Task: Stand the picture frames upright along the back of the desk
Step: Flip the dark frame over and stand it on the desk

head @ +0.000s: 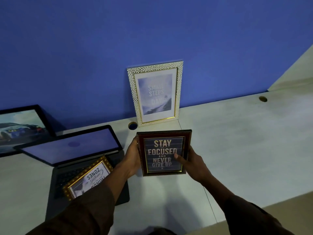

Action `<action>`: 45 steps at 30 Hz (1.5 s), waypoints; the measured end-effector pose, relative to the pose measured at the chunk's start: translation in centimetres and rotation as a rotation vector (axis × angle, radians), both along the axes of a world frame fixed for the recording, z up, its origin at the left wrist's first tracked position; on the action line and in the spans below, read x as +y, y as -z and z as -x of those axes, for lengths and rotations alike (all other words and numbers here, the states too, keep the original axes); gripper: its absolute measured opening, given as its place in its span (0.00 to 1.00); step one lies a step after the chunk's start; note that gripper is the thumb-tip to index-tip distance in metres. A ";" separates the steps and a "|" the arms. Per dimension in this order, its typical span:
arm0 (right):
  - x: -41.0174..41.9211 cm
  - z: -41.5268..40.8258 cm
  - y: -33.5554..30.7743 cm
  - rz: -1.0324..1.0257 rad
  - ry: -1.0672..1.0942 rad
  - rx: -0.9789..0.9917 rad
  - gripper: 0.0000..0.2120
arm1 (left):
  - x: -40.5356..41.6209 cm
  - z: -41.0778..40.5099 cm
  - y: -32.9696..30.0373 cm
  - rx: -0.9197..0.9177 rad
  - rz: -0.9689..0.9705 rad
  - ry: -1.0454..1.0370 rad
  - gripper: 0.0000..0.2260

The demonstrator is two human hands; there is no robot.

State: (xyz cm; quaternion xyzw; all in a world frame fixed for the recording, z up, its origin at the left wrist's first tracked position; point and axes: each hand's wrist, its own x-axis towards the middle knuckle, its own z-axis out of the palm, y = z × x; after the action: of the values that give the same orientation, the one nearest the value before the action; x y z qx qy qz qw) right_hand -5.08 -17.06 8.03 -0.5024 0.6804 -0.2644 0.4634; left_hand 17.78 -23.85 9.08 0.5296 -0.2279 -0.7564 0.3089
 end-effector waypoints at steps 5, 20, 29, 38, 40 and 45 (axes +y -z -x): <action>-1.9 2.6 1.0 -0.052 -0.030 0.029 0.25 | -2.1 2.5 1.4 -0.027 -0.033 -0.019 0.26; -4.8 4.3 3.2 -0.130 -0.019 0.016 0.27 | -5.5 5.5 4.8 -0.066 -0.087 -0.046 0.28; -2.4 2.9 1.8 -0.100 0.113 0.098 0.31 | -3.6 5.3 3.2 -0.254 -0.028 -0.070 0.27; 2.6 -1.0 -0.8 -0.119 0.215 0.252 0.37 | 1.3 -0.1 1.4 -0.297 0.063 -0.041 0.32; 3.9 -2.5 -1.4 -0.078 0.225 0.257 0.32 | 2.7 -1.8 0.8 -0.309 0.084 -0.015 0.32; 6.8 -8.1 -2.0 -0.026 0.204 0.292 0.34 | 6.2 -7.4 -0.1 -0.292 0.101 0.002 0.32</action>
State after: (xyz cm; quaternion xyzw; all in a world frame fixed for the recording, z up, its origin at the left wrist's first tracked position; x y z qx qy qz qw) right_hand 2.99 -10.31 10.01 -0.4579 0.7912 -0.2252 0.3371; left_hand 25.16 -17.62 9.19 0.6177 -0.3087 -0.6590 0.2981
